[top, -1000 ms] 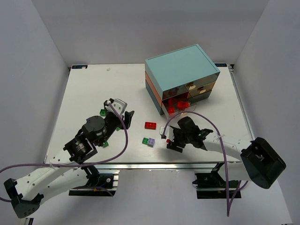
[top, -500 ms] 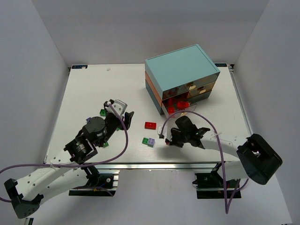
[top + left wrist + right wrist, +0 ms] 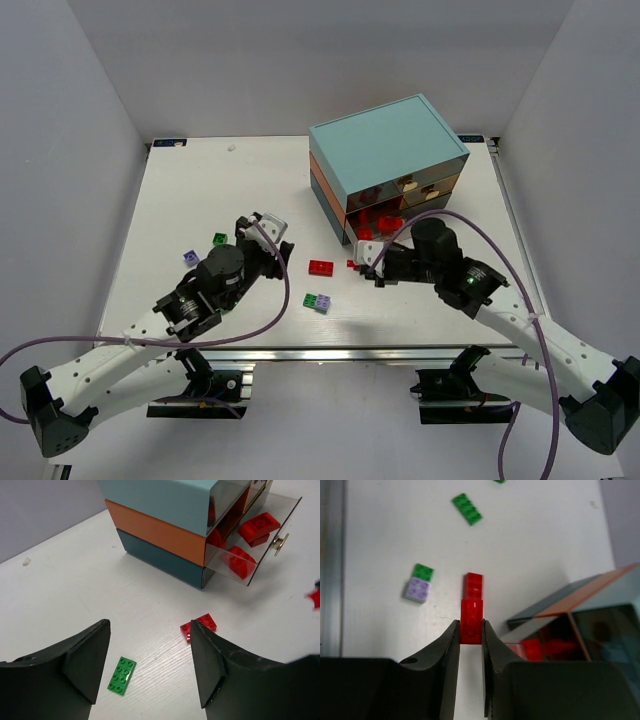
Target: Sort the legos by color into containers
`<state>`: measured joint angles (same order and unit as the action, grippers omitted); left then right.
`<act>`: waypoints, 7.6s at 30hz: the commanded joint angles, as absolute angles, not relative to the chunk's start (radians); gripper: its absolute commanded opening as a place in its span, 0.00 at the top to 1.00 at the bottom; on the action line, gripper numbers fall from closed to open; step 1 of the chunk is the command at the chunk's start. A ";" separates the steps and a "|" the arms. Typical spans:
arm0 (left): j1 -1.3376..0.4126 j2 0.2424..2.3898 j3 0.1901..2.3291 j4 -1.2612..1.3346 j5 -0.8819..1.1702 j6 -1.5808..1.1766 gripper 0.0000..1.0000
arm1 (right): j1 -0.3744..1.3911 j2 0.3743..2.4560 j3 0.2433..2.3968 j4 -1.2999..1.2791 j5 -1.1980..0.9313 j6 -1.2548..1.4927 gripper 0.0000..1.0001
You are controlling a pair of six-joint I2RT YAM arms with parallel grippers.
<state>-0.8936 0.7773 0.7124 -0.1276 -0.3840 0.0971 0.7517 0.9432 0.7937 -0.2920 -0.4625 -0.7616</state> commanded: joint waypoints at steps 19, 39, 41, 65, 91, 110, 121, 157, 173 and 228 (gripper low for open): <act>-0.891 1.064 0.712 -0.120 -0.288 0.060 0.17 | 0.543 1.278 1.009 -0.121 -0.193 -0.611 0.58; -0.882 1.469 0.930 -0.132 -0.252 -0.236 0.09 | 0.371 0.982 0.836 -0.072 -0.583 -0.347 0.48; -0.882 1.497 0.940 -0.140 -0.261 -0.293 0.08 | 0.365 0.963 0.818 -0.054 -0.601 -0.327 0.44; -0.882 1.772 1.045 -0.109 -0.429 -0.408 0.03 | 0.281 0.937 0.779 -0.043 -0.655 -0.318 0.12; -0.882 1.713 0.985 -0.081 -0.512 -0.442 0.03 | 0.245 0.954 0.770 -0.041 -0.709 -0.311 0.12; -0.882 1.816 1.071 -0.147 -0.529 -0.477 0.06 | 0.210 0.942 0.767 -0.045 -0.745 -0.308 0.13; -0.882 1.825 1.068 -0.155 -0.528 -0.480 0.17 | 0.196 0.943 0.765 -0.044 -0.759 -0.307 0.13; -0.922 1.336 0.986 0.028 -0.235 -0.281 0.99 | 0.169 0.907 0.749 0.052 -0.601 -0.177 1.00; -1.002 1.615 1.258 0.069 -0.469 -0.479 0.94 | 0.118 0.865 0.710 0.115 -0.580 -0.144 1.00; -0.994 0.910 0.822 -0.161 -0.756 -0.054 0.32 | 0.268 1.233 0.782 -0.184 -0.589 -0.769 1.00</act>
